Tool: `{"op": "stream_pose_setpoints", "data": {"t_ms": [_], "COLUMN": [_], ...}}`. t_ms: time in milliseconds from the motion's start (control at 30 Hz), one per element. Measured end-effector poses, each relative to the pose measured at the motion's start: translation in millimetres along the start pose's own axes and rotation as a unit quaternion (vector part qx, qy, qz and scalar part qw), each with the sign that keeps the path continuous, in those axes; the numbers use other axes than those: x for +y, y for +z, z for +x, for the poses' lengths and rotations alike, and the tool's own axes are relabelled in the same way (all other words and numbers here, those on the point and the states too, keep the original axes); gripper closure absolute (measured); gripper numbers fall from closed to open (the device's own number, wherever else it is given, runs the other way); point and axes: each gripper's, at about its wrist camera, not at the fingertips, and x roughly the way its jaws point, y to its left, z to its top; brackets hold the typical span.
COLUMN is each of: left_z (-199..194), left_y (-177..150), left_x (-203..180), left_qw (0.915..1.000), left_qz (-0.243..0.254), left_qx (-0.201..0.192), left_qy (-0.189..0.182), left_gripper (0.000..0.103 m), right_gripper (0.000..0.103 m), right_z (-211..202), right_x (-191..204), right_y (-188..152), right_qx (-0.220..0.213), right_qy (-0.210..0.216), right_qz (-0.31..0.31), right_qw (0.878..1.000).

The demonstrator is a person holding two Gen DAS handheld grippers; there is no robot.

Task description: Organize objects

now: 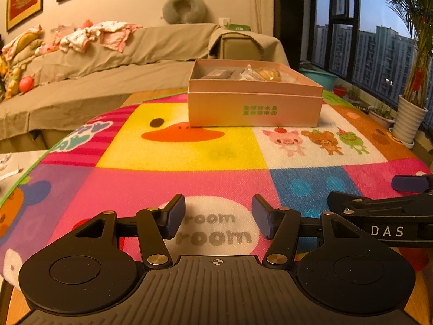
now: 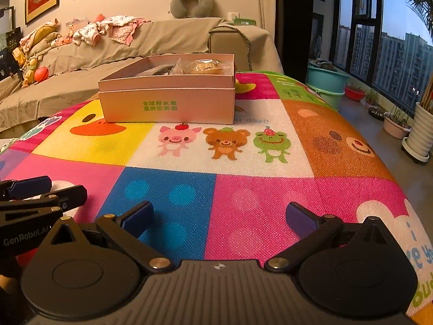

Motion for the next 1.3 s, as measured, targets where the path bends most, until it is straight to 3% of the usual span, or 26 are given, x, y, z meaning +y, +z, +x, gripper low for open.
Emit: {"op": "stream_pose_setpoints", "data": {"t_ms": [1300], "left_z": [-4.2], "left_y": [-3.7], "left_x": [-2.8], "left_qw": [1.0000], "left_qz": [0.001], "left_qx": [0.001], "left_qy": [0.002], "left_gripper": [0.042], "right_gripper": [0.000], "right_z": [-1.3], "right_x": [1.2], "right_y": [0.6], "right_qx": [-0.001], "right_qy": [0.001], "right_qz": [0.003], "right_qw": [1.000]}}
